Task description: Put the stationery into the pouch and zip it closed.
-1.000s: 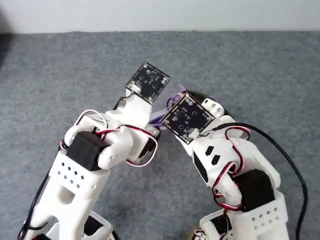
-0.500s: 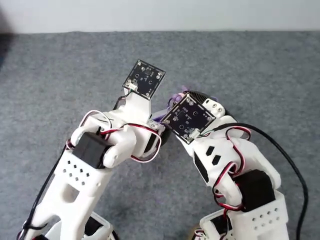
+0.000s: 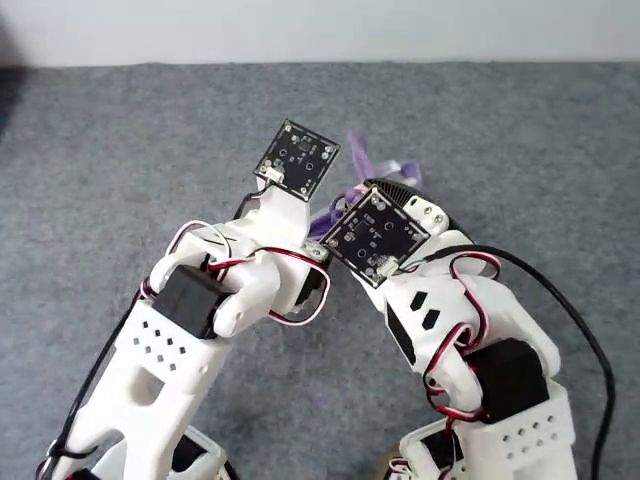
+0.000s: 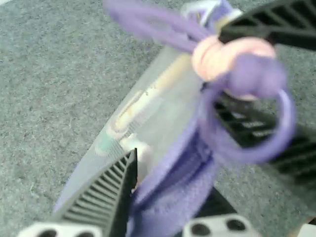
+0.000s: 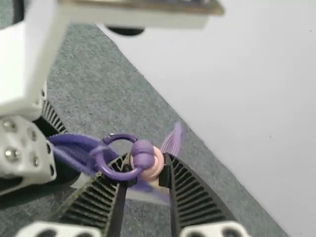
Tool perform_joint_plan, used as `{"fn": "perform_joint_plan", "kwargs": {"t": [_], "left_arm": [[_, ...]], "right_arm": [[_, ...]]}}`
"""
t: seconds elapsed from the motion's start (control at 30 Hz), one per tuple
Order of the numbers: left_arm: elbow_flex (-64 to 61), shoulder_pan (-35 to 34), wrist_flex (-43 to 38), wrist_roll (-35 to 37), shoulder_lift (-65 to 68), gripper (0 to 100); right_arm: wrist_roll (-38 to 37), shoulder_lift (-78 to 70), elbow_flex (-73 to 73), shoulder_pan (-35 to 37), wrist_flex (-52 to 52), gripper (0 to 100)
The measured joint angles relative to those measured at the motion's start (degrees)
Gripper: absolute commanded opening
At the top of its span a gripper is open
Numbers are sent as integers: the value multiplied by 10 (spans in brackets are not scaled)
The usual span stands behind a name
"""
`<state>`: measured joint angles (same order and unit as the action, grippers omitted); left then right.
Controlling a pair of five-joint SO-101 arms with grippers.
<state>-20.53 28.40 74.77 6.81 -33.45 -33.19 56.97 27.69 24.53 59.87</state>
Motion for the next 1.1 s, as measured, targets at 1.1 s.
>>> {"fn": "perform_joint_plan", "kwargs": {"t": [1.1], "left_arm": [[-104, -15, 2, 1, -113, 10]], "right_arm": [[171, 12, 35, -144, 6, 7]]}}
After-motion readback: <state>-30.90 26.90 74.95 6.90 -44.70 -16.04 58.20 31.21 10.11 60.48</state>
